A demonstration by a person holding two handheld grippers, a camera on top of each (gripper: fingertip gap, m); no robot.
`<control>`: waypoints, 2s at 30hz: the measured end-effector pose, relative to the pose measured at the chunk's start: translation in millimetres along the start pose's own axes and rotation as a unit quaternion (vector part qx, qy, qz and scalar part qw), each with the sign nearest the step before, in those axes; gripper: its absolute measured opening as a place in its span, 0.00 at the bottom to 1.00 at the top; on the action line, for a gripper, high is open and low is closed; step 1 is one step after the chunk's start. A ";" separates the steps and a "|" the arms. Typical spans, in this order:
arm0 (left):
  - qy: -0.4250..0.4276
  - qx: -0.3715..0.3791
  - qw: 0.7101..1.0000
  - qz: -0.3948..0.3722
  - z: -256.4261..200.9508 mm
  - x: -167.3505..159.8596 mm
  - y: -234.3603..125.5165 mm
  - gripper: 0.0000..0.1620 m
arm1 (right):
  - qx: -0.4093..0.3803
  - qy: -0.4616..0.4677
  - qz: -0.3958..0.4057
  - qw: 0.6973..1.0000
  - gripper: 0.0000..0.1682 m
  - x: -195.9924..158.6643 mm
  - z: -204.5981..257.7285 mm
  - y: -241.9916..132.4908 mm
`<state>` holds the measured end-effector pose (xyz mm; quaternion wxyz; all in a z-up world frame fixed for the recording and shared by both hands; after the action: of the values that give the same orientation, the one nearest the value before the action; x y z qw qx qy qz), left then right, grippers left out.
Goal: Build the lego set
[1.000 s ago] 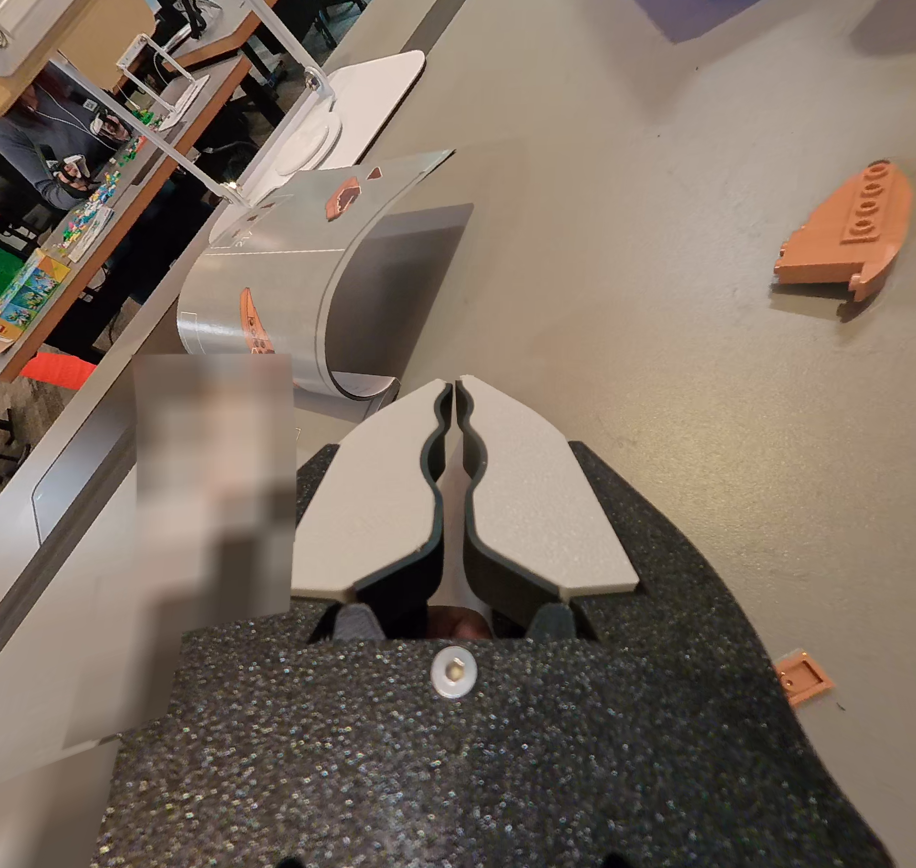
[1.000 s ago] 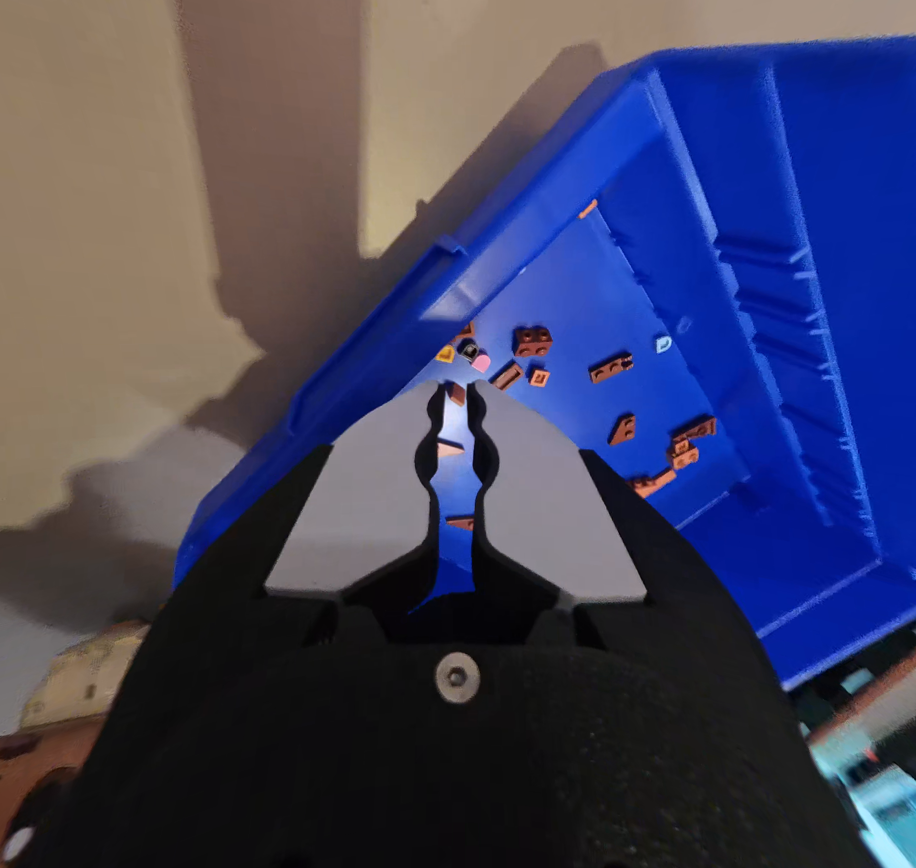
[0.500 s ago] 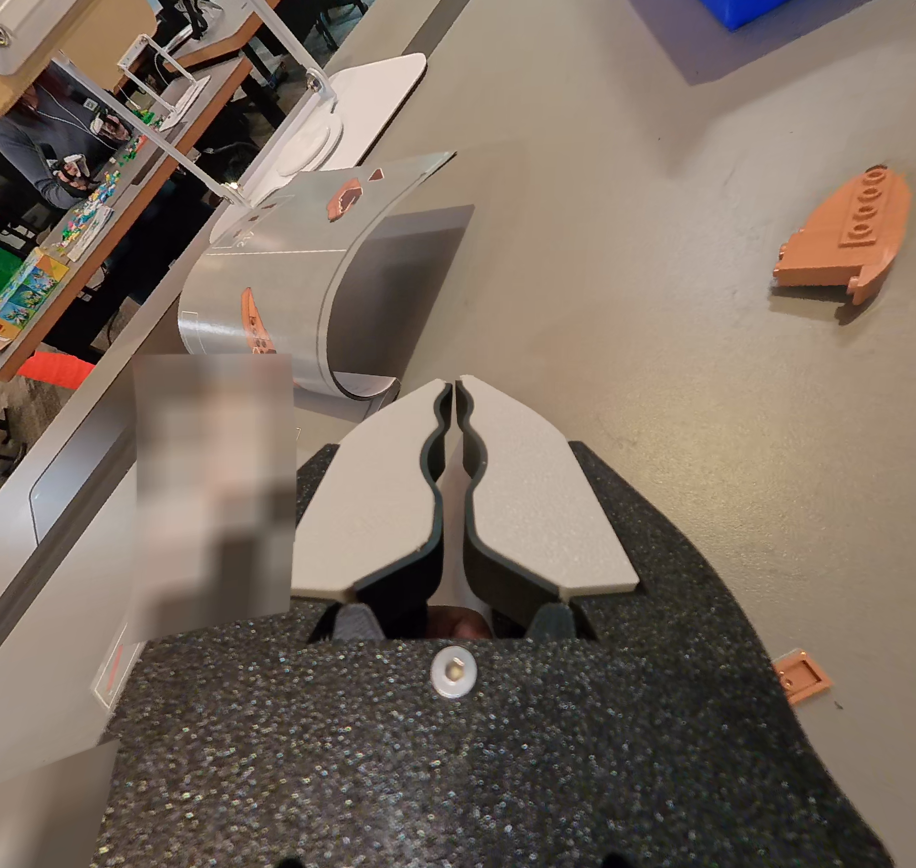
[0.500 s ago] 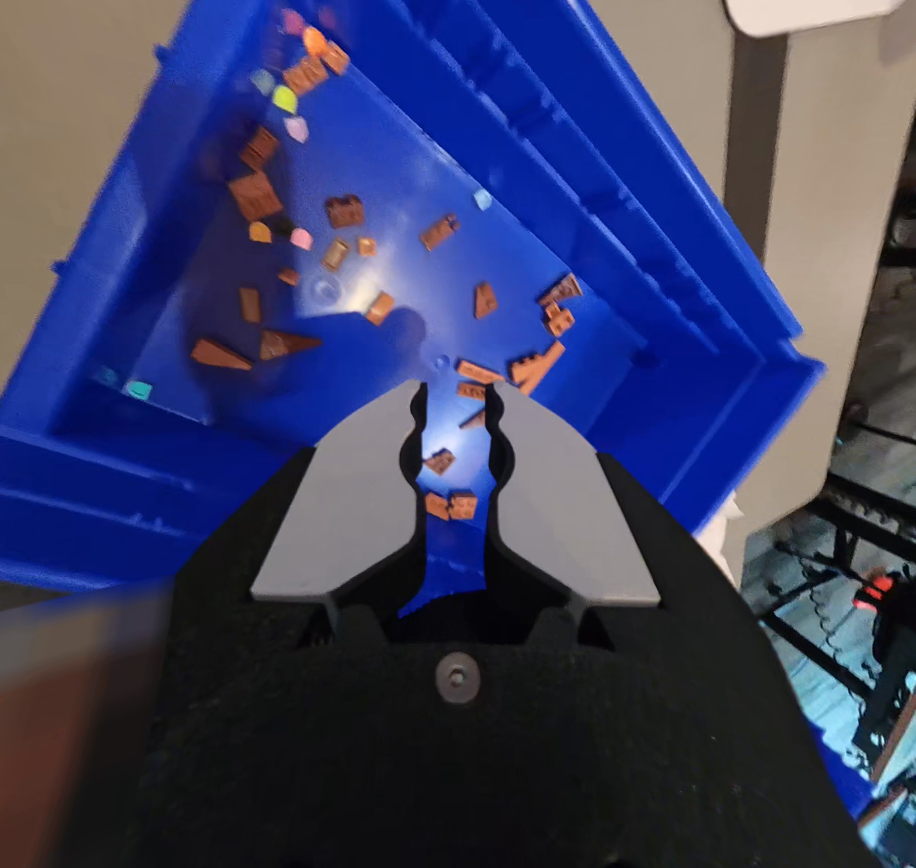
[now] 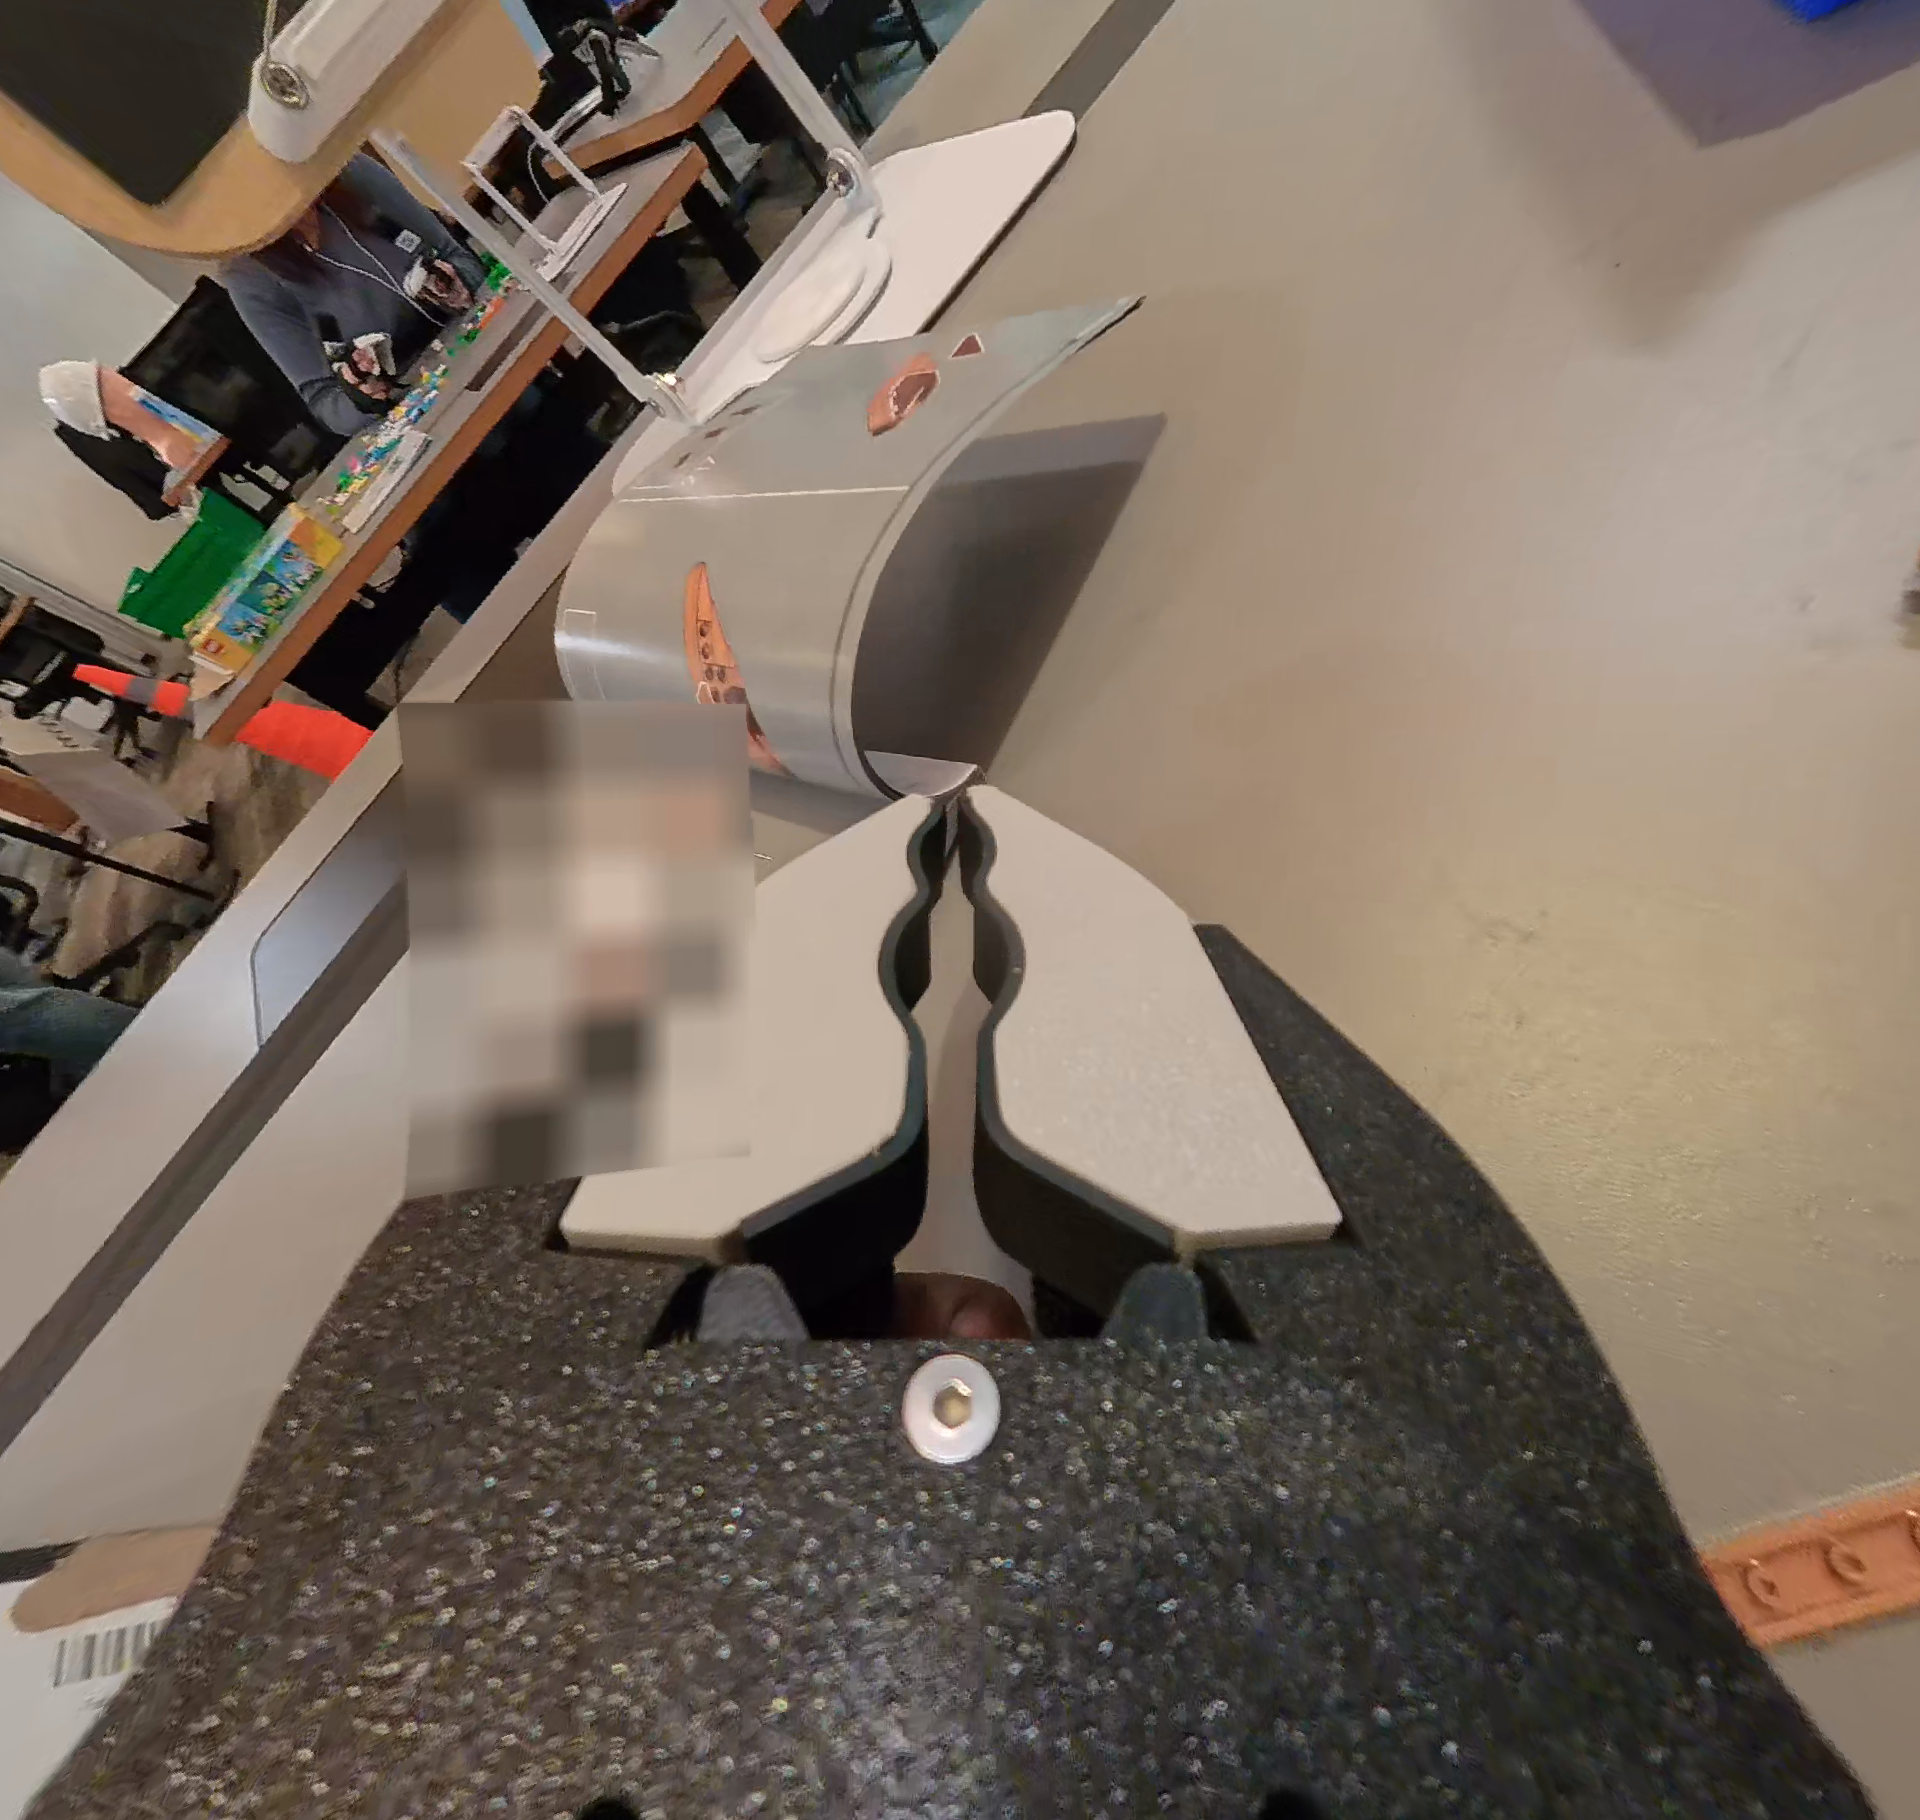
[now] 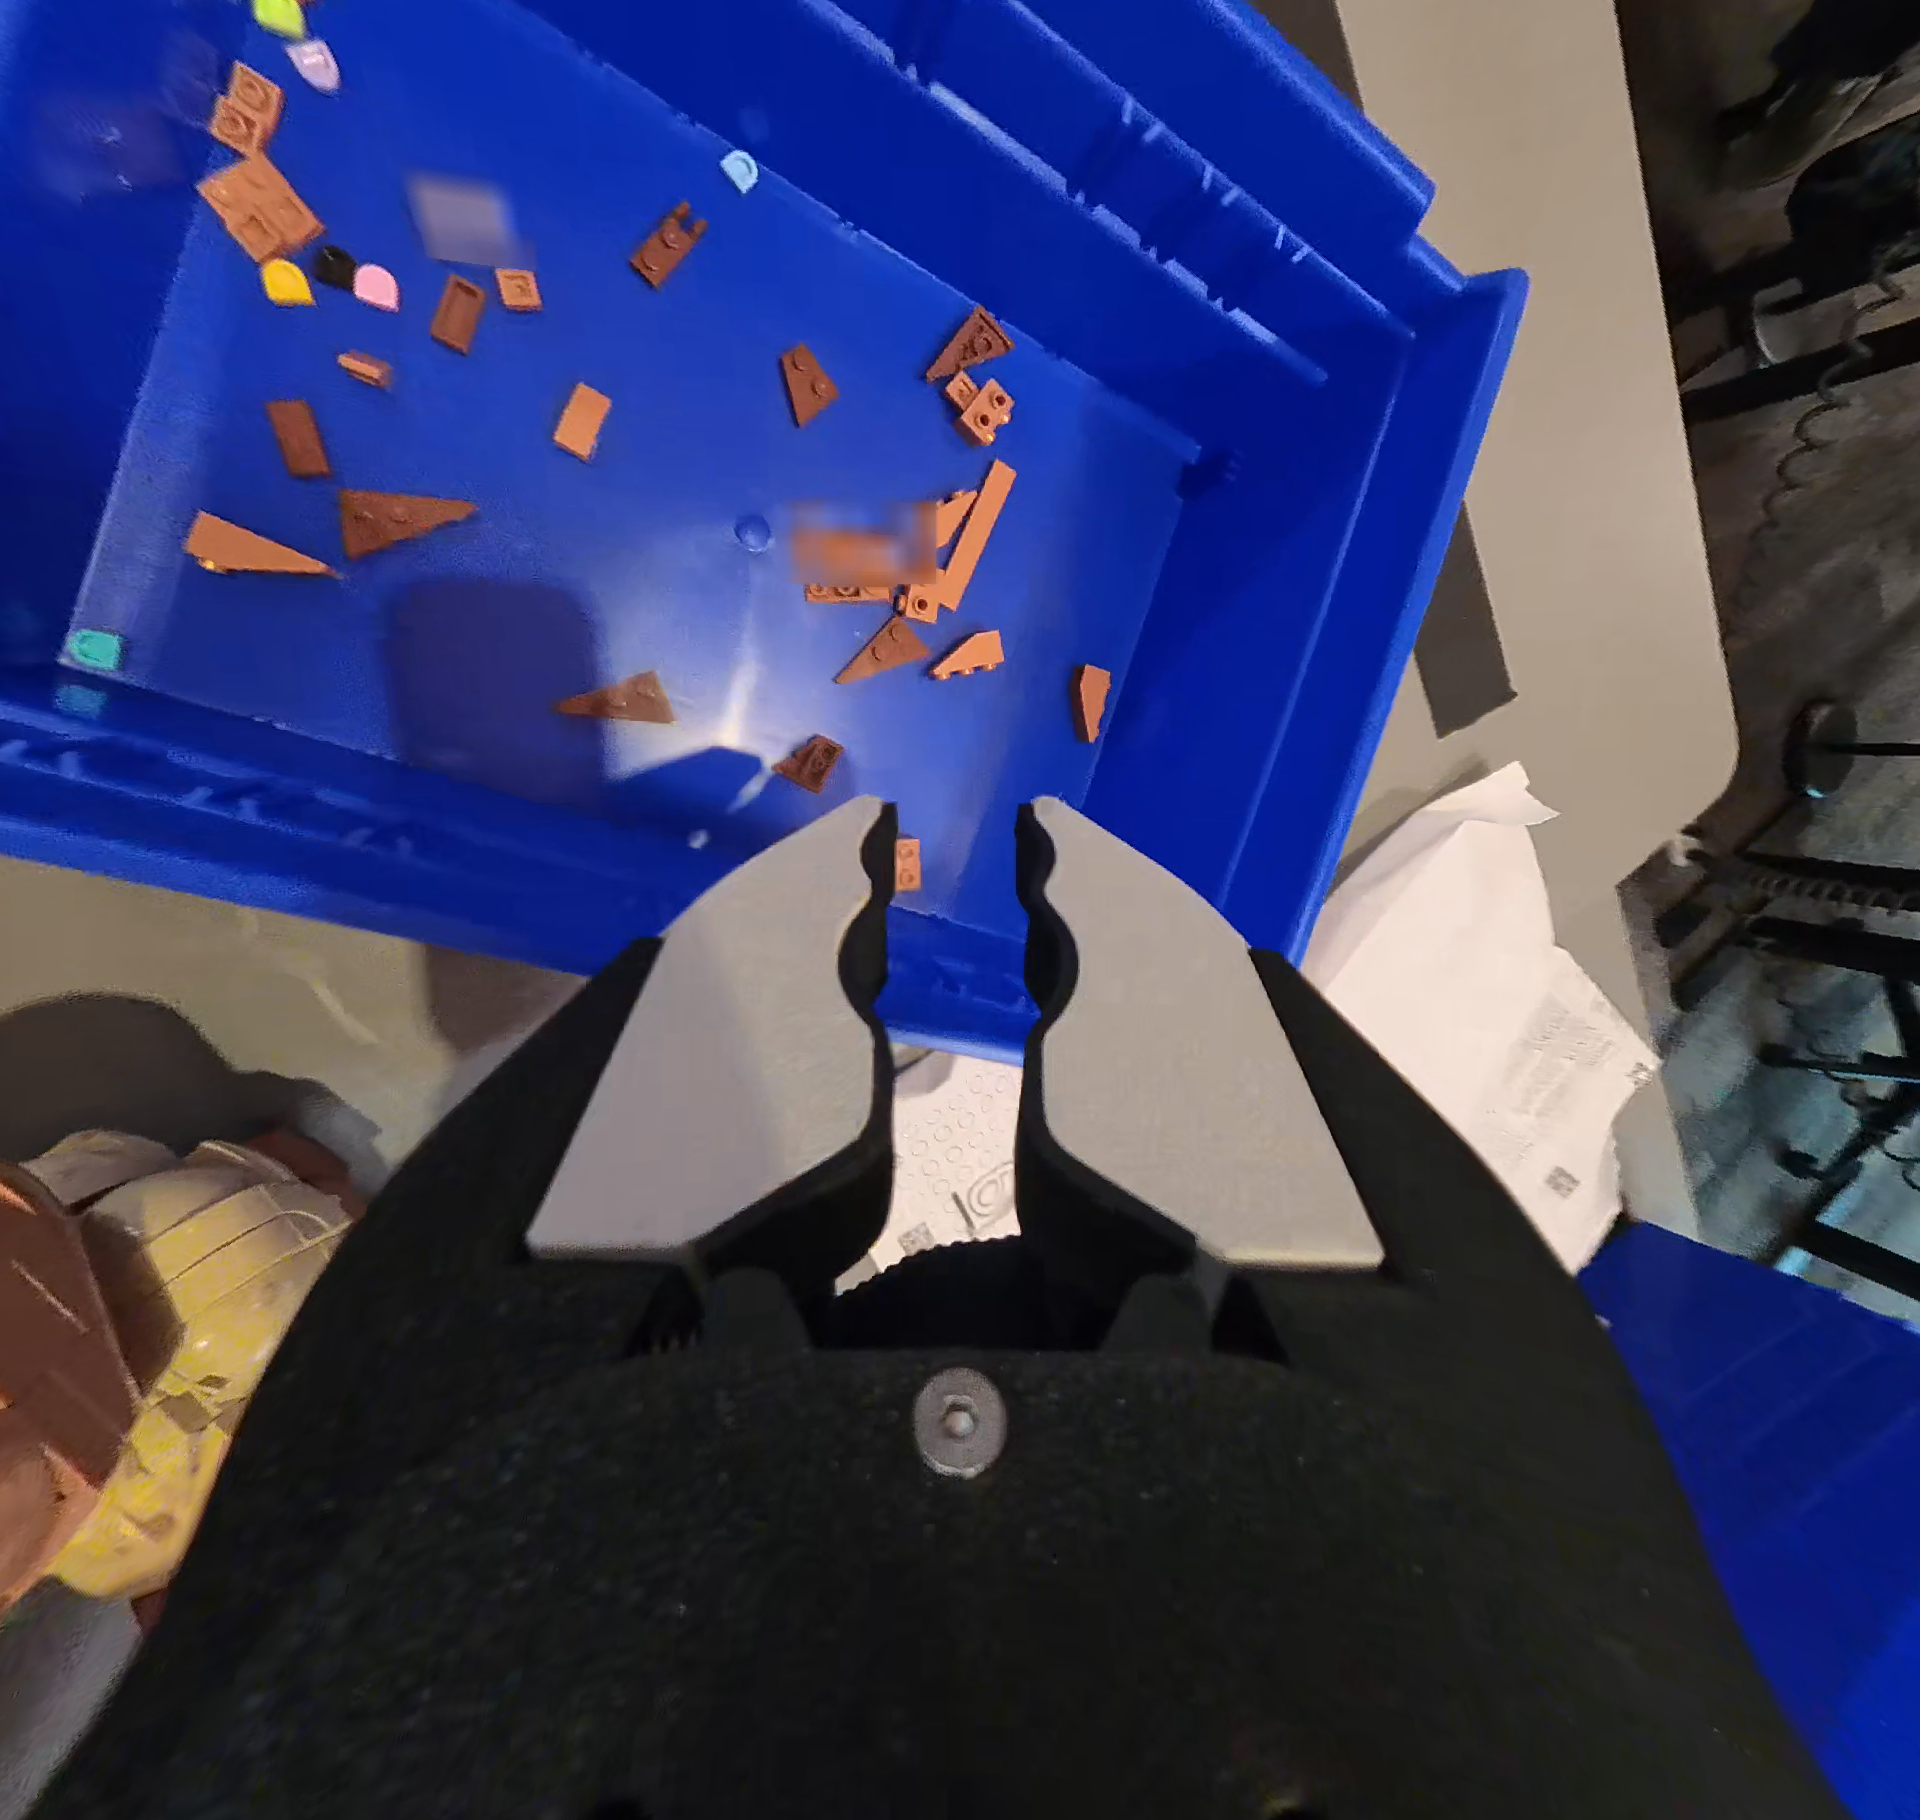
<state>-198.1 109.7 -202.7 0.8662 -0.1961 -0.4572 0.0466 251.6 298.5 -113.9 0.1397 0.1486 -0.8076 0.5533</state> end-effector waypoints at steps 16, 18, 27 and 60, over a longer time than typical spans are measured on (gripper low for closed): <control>0.023 0.026 0.999 0.009 0.5 -1.7 1.5 0.02 | 0.046 -0.004 -0.056 0.997 0.13 -2.0 9.9 9.2; 0.023 0.026 0.999 0.007 0.3 -1.5 1.2 0.02 | 0.047 -0.003 -0.056 0.997 0.13 -1.8 10.5 9.4; 0.026 0.025 0.999 0.005 0.3 -1.3 0.8 0.02 | 0.051 -0.002 -0.056 0.997 0.13 -0.4 12.5 10.5; 0.008 -0.006 0.998 -0.068 -16.4 27.4 -20.0 0.02 | 0.005 0.069 -0.148 0.987 0.10 138.3 130.3 -11.7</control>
<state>-170.9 93.6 -182.1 0.8697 -0.1703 -0.4630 -0.0167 121.4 160.9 -95.4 0.2748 0.2285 -0.7621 0.5399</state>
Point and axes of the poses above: each gripper's, where its closed fingertips meet, y out along the fingers, x out of its top, z = x × y across the jaws, the point moved 3 cm from there along -y, back along the fingers, and after that the axes turned 1 degree about x, right-handed, at the moved point
